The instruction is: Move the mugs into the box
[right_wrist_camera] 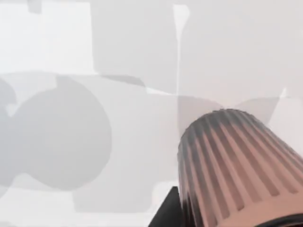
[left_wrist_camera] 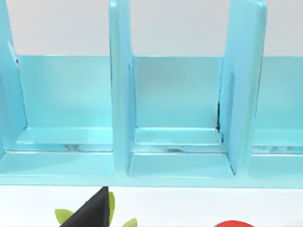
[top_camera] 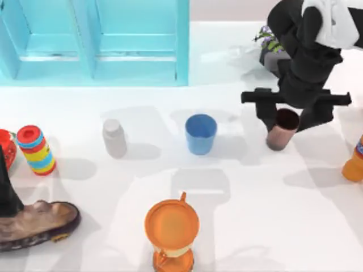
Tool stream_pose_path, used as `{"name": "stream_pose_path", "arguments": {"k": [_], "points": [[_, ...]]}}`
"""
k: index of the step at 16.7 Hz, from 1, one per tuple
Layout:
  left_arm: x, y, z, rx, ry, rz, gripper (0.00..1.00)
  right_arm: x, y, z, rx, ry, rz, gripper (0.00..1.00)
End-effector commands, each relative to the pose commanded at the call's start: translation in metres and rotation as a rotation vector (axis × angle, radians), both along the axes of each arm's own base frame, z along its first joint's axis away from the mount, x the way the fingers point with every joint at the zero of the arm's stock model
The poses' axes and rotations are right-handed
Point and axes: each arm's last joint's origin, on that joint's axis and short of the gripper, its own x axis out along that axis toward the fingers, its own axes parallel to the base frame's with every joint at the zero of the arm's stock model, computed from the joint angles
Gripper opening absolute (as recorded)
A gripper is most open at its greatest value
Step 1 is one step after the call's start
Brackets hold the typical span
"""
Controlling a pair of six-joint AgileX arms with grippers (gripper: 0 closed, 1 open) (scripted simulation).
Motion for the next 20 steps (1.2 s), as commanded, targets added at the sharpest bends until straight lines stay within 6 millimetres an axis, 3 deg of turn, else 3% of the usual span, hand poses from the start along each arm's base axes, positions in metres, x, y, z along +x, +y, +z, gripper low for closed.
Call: {"name": "stream_pose_path", "arguments": {"k": [4,8,13,20], "points": [[0.000,0.000,0.000,0.000,0.000,0.000,1.00,0.013,-0.026,0.045,0.058,-0.098,0.010,0.00],[0.000,0.000,0.000,0.000,0.000,0.000,1.00,0.005,-0.059,0.084,0.047,-0.101,0.029,0.00],[0.000,0.000,0.000,0.000,0.000,0.000,1.00,-0.014,-0.090,0.086,-0.043,0.053,0.009,0.00],[0.000,0.000,0.000,0.000,0.000,0.000,1.00,-0.016,-0.088,0.087,-0.047,0.055,0.022,0.00]]}}
